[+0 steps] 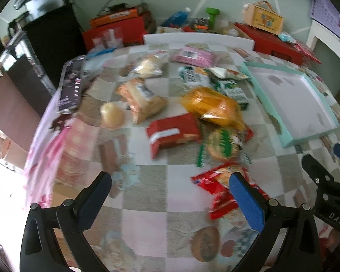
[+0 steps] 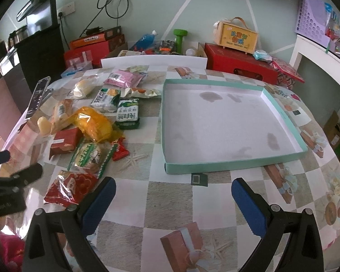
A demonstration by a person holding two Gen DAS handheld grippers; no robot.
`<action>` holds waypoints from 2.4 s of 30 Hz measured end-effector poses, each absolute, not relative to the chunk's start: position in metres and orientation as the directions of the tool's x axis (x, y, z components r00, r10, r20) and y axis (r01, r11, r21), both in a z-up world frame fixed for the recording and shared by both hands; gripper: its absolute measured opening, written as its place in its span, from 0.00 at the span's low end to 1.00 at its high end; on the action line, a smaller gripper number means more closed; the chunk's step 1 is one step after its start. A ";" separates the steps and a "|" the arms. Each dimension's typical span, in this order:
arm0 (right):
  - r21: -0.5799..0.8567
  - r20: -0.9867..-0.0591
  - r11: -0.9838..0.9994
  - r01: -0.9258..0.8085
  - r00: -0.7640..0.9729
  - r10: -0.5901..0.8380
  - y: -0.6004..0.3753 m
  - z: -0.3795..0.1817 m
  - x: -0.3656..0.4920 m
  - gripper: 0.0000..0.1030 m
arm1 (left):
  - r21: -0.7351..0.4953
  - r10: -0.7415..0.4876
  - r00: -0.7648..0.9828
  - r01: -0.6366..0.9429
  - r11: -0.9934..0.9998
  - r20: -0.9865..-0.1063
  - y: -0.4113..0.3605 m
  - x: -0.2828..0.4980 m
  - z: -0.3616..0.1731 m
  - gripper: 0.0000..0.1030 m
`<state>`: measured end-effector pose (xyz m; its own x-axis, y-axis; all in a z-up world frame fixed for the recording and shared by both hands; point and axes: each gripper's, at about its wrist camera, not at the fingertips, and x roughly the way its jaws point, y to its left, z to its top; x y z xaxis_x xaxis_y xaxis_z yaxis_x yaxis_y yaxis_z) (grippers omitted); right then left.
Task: Organize snacks
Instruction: 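Grasp the red chip bag with the left tool, then grasp the green-wrapped round bun with the right tool while the left tool holds the red bag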
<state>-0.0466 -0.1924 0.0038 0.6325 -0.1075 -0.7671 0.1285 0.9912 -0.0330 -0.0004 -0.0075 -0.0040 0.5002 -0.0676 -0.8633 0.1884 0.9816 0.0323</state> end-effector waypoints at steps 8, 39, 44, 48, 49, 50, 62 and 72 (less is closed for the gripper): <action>0.034 -0.771 0.979 0.200 0.629 -0.101 -0.213 0.005 -0.047 1.00 | -0.040 -0.140 0.371 0.266 0.963 -0.918 -0.039 0.007 -0.030 1.00; 0.005 -0.788 0.996 0.085 0.614 -0.049 -0.172 -0.004 -0.017 1.00 | -0.280 -0.323 0.390 0.165 0.946 -0.862 0.012 -0.002 -0.012 0.49; 0.007 -0.791 1.000 0.006 0.611 0.002 -0.148 -0.006 -0.005 1.00 | -0.296 -0.293 0.412 0.058 0.953 -0.863 0.038 0.007 -0.016 0.49; 0.020 -0.815 0.998 -0.054 0.578 0.047 -0.125 -0.016 0.007 1.00 | -0.274 -0.246 0.434 0.000 0.962 -0.867 0.058 0.011 -0.016 0.49; 0.022 -0.819 0.998 -0.060 0.571 0.053 -0.121 -0.018 0.008 1.00 | -0.264 -0.233 0.439 -0.009 0.965 -0.867 0.063 0.011 -0.015 0.49; 0.025 -0.822 0.998 -0.066 0.566 0.058 -0.117 -0.021 0.010 1.00 | -0.254 -0.221 0.445 -0.016 0.967 -0.868 0.066 0.012 -0.014 0.49; 0.036 -0.869 0.996 -0.087 0.489 0.074 -0.082 -0.049 0.045 0.98 | -0.190 -0.141 0.468 -0.060 0.980 -0.873 0.091 0.022 -0.021 0.49; 0.015 -0.881 0.999 -0.042 0.471 0.033 -0.077 -0.061 0.056 0.89 | -0.191 -0.148 0.449 -0.050 0.980 -0.881 0.089 0.025 -0.026 0.49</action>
<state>0.0557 -0.0765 -0.0612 0.4713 0.0328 -0.8814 -0.0422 0.9990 0.0146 0.0250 0.0891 -0.0258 0.4492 -0.1482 -0.8810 -0.0501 0.9804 -0.1905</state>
